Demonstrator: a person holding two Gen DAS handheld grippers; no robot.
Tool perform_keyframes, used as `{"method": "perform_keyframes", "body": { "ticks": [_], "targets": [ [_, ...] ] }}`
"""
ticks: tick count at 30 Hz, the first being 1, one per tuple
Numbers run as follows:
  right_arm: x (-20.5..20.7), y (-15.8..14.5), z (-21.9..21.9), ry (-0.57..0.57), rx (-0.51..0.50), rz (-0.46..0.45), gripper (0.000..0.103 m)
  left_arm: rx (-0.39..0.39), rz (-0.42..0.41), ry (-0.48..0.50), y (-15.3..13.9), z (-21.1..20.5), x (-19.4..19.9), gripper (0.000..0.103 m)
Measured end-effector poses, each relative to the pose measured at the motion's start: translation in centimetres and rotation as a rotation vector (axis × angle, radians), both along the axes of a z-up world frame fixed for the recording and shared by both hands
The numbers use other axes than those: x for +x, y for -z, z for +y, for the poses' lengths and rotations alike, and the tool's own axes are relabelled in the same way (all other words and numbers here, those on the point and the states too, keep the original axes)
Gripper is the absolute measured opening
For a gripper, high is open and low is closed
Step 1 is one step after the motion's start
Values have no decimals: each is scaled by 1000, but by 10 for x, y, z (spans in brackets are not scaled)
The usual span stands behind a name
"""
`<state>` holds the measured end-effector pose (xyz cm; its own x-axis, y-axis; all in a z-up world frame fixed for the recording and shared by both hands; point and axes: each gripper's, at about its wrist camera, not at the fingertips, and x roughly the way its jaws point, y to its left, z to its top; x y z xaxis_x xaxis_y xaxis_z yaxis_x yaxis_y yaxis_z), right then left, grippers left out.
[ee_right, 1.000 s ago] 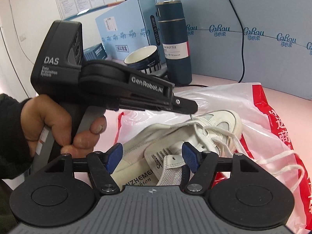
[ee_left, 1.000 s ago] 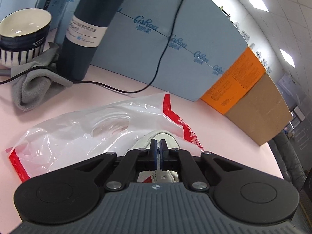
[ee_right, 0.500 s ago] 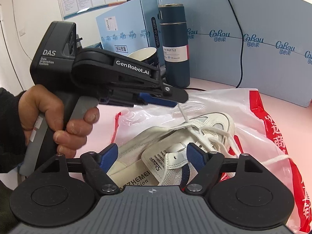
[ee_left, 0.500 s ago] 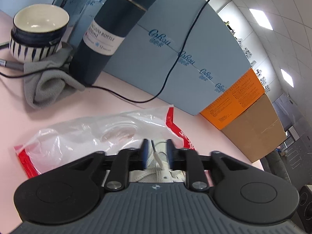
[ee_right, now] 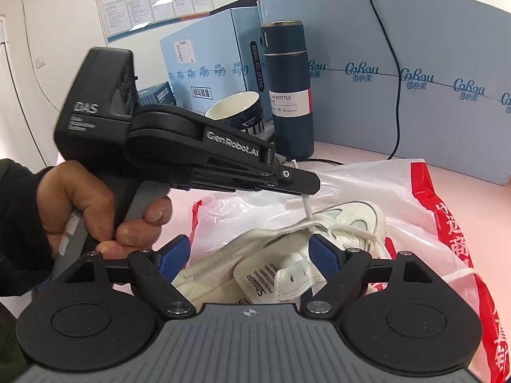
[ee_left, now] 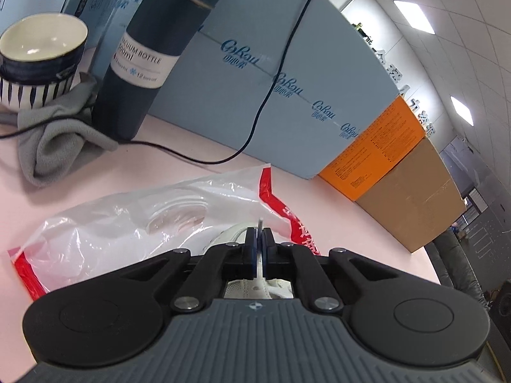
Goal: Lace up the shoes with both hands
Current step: 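Pull the white lace up and away from the shoe with the left tool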
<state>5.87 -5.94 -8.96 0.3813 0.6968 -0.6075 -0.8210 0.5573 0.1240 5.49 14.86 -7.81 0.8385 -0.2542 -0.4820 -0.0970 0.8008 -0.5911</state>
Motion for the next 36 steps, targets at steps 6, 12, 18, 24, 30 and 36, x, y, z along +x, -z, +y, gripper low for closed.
{"method": "perform_keyframes", "body": {
  "ticks": [6,12,18,24,30,36],
  "targets": [
    [0,-3,1,15,-49,-16,66,28,-35,-49,-12,10,-13,2],
    [-3,2,-14,100,-70,23,43,37,-54,-99,-16,26,-21,2],
    [5,9,-21,153,-61,89,24,62,-104,-216,-35,62,-35,2],
    [8,14,-22,166,-57,117,23,131,-179,-310,-73,96,-54,2],
    [9,16,-25,176,-49,137,23,192,-245,-411,-107,126,-75,2],
    [12,19,-27,185,-38,178,23,240,-291,-546,-131,153,-102,2]
  ]
}}
